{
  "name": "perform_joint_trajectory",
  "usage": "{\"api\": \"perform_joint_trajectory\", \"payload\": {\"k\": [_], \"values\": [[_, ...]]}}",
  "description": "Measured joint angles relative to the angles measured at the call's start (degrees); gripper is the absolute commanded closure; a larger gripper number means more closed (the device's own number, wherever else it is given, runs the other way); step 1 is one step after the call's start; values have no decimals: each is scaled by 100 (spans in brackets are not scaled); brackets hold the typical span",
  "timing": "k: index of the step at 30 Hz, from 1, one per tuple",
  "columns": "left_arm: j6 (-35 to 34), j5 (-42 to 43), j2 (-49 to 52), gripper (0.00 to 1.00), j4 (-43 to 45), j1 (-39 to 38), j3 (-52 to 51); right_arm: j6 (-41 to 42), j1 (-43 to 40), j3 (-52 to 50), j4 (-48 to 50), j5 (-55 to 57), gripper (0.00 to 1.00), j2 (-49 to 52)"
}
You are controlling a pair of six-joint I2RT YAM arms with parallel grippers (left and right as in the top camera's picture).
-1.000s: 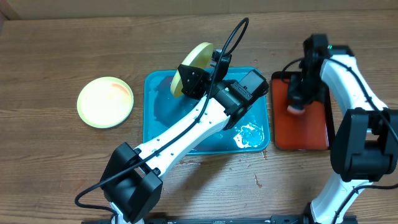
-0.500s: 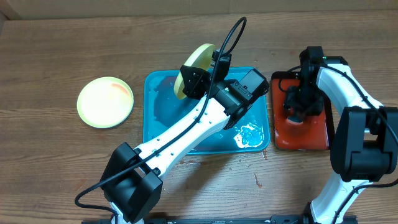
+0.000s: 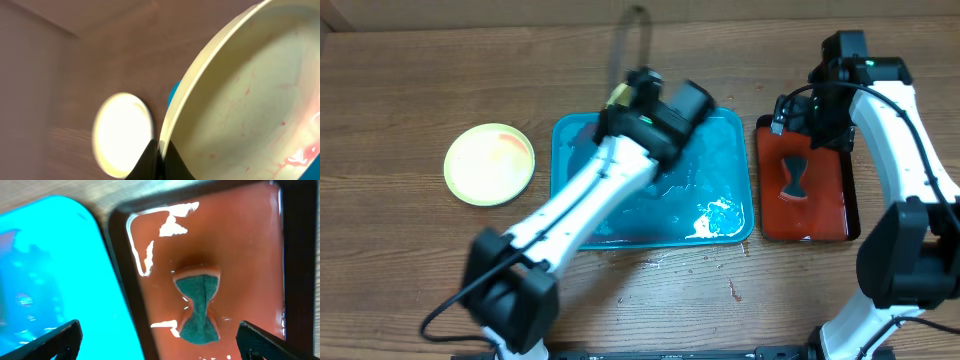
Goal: Clean dirty plates on tray and stack at the side
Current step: 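Carry the yellow plate left and set it on the plate stack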
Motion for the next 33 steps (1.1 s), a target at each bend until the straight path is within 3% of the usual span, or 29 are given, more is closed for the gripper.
{"api": "perform_joint_trajectory", "payload": {"k": [9, 15, 21, 25, 33], "values": [[535, 3663, -769, 96, -4, 2741, 2, -2, 0, 20, -28, -76, 0, -42], [761, 5200, -636, 96, -267, 4616, -2, 0, 2, 20, 37, -85, 0, -42], [767, 5668, -479, 96, -24, 5781, -271, 2, 0, 20, 70, -94, 0, -42], [697, 5906, -474, 96, 555, 6406, -1023, 0, 2, 20, 107, -94, 0, -42], [219, 5987, -452, 96, 2011, 6494, -2586, -2, 0, 20, 103, -94, 0, -42]]}}
